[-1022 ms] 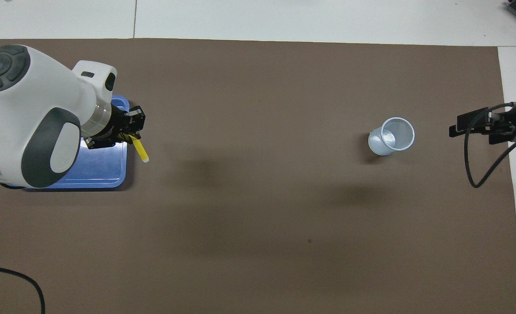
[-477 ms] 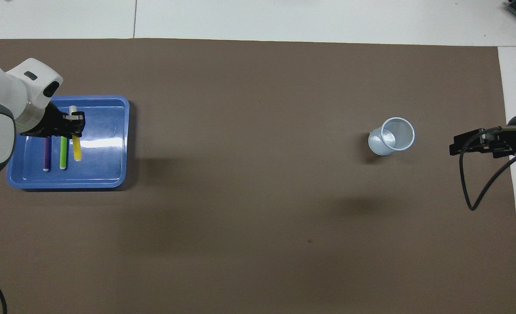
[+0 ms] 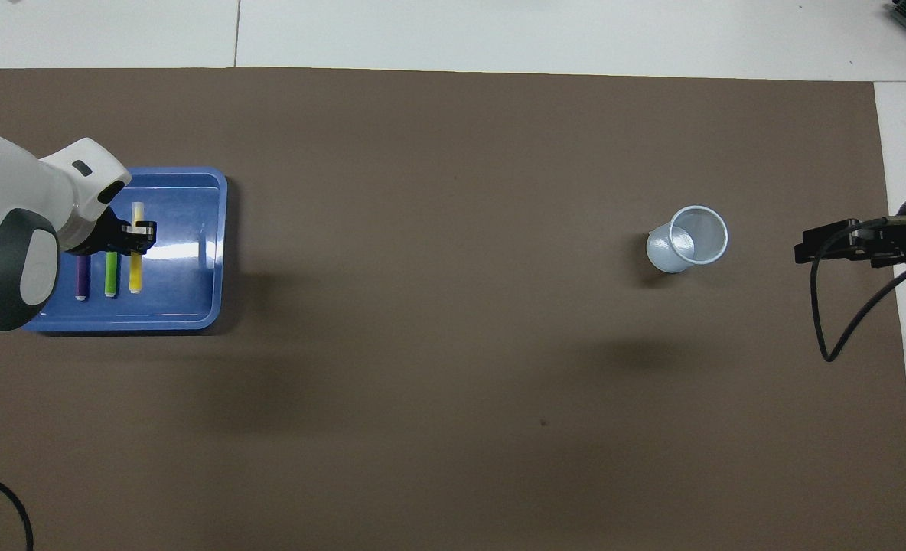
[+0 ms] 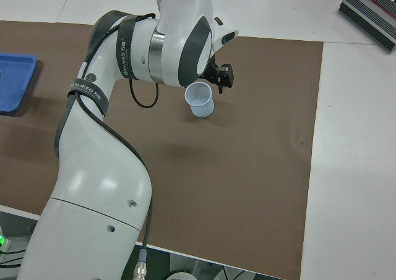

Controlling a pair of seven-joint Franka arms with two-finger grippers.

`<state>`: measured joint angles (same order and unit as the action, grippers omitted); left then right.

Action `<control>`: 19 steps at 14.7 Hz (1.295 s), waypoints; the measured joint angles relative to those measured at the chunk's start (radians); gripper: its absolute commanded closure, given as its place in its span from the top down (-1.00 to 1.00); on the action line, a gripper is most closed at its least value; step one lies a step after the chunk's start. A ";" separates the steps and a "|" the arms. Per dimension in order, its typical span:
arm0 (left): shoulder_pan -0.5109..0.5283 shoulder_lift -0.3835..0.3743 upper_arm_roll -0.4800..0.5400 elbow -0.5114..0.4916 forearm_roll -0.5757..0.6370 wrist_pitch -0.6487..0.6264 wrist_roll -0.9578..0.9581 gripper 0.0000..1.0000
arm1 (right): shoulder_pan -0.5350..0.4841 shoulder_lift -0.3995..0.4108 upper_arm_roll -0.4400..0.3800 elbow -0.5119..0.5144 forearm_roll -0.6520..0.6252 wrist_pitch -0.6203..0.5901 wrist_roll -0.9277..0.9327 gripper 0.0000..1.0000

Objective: Right arm passes pens to left for tray arrangement
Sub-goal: 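Lower the yellow pen into the tray and open the left gripper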

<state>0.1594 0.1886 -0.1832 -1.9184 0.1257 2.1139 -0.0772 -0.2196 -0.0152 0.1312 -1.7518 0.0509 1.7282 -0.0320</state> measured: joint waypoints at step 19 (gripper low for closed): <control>0.027 0.097 -0.017 -0.105 0.000 0.224 -0.109 -1.00 | 0.000 0.000 0.000 0.000 0.000 0.001 0.000 1.00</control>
<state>0.1866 0.2859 -0.2006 -2.0230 0.1258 2.3376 -0.1859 -0.2197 -0.0152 0.1313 -1.7522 0.0510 1.7291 -0.0320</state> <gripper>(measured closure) 0.819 0.000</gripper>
